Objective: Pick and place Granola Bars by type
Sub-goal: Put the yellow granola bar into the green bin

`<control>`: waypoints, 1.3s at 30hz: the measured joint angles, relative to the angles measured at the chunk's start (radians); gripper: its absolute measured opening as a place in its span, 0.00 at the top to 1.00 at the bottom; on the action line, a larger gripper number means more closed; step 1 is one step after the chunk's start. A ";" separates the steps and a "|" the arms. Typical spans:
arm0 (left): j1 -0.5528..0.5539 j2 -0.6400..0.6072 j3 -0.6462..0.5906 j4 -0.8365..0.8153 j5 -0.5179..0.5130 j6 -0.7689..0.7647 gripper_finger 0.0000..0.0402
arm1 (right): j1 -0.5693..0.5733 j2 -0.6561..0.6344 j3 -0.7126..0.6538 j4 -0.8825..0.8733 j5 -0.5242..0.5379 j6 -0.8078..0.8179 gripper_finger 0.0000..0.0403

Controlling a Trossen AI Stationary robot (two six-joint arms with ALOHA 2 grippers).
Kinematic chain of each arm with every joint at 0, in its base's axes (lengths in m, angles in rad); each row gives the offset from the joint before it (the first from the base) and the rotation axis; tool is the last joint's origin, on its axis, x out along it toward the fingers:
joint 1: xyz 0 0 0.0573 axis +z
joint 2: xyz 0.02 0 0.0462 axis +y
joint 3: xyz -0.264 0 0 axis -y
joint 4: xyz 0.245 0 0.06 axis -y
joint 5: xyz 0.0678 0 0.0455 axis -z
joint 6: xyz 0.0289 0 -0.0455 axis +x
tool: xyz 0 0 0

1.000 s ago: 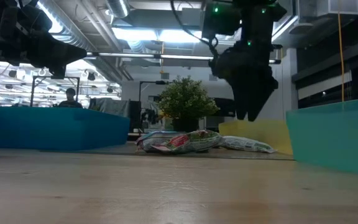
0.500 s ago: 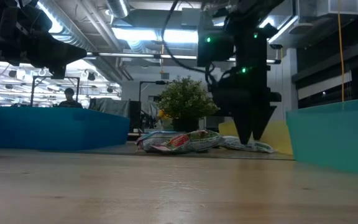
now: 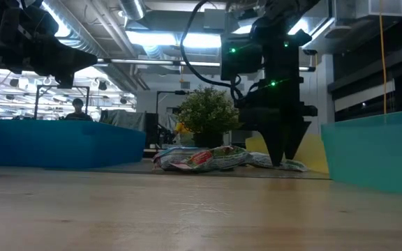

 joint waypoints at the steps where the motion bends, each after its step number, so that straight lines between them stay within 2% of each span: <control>1: 0.000 0.000 0.000 0.000 0.000 0.000 0.98 | 0.000 0.000 0.000 -0.001 0.000 0.000 0.45; 6: 0.000 0.000 0.000 0.000 0.000 0.000 0.97 | 0.000 0.000 0.030 -0.054 0.002 -0.001 0.46; 8: 0.000 0.000 0.000 0.000 0.000 0.000 0.97 | 0.001 0.000 0.043 -0.068 0.035 -0.001 0.46; 17: 0.000 0.000 0.000 0.000 0.000 0.000 0.98 | -0.016 0.000 0.022 -0.046 0.049 -0.005 0.45; 25: 0.000 0.000 0.000 0.000 0.000 0.000 0.97 | -0.048 0.000 -0.024 0.076 0.046 -0.039 0.45; 30: 0.000 0.000 0.000 0.000 0.000 0.000 0.97 | -0.062 -0.001 -0.046 0.093 0.041 -0.038 0.45; 39: 0.000 0.000 0.000 0.000 0.000 0.000 0.98 | -0.063 -0.001 -0.048 0.107 0.039 -0.064 0.59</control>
